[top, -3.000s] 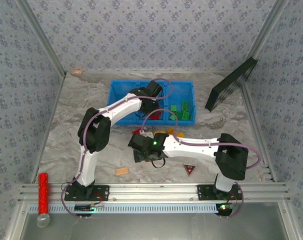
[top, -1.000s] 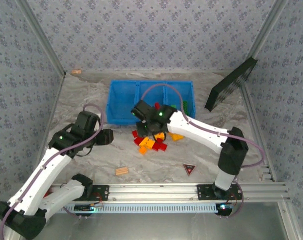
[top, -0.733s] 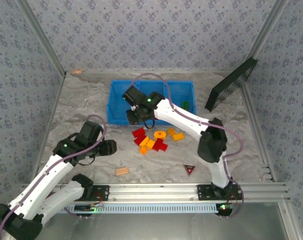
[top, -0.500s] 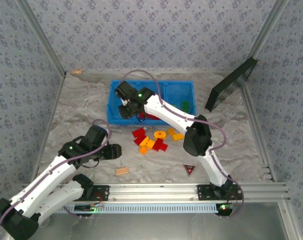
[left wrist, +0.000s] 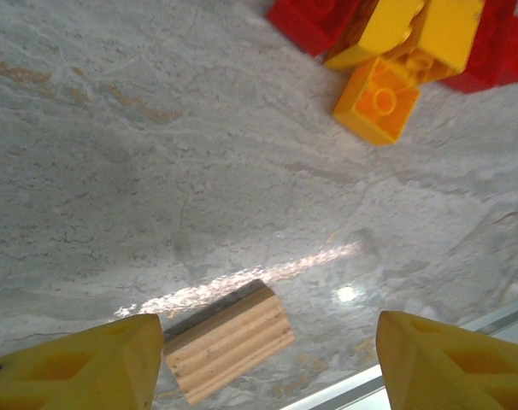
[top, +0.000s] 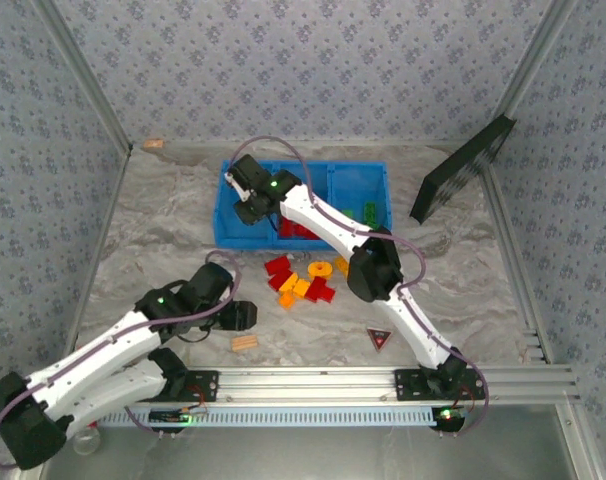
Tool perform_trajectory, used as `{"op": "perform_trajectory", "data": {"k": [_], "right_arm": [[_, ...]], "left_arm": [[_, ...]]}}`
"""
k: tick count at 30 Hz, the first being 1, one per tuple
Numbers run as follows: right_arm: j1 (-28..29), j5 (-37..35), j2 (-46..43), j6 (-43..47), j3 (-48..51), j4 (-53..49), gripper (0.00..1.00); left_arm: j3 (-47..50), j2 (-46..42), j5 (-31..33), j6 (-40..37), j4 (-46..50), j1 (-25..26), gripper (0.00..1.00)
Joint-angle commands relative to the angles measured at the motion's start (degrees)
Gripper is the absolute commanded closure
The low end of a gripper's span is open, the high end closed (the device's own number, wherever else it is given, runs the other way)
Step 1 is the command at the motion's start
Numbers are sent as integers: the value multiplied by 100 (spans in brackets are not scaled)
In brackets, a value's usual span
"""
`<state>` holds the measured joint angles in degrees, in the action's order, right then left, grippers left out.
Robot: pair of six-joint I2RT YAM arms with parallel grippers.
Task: Sort the legos into containers by color
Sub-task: Place the lego in the container.
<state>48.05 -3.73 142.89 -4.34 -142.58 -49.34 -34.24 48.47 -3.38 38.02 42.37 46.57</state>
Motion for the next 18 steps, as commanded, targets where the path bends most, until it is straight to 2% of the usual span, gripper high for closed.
{"op": "perform_trajectory", "data": {"k": [1,6,18], "right_arm": [[-81,203,277,428,-308,305,77],[-95,201,632,708,-683,154,75],[-100,238,600,974,-223,312,66]], "left_arm": [[-444,469,486,-438,70,391,31],[-648,1051,741,-806,-302,759,28],[-1338,2591,1067,-1470,-719,1082,26]]}}
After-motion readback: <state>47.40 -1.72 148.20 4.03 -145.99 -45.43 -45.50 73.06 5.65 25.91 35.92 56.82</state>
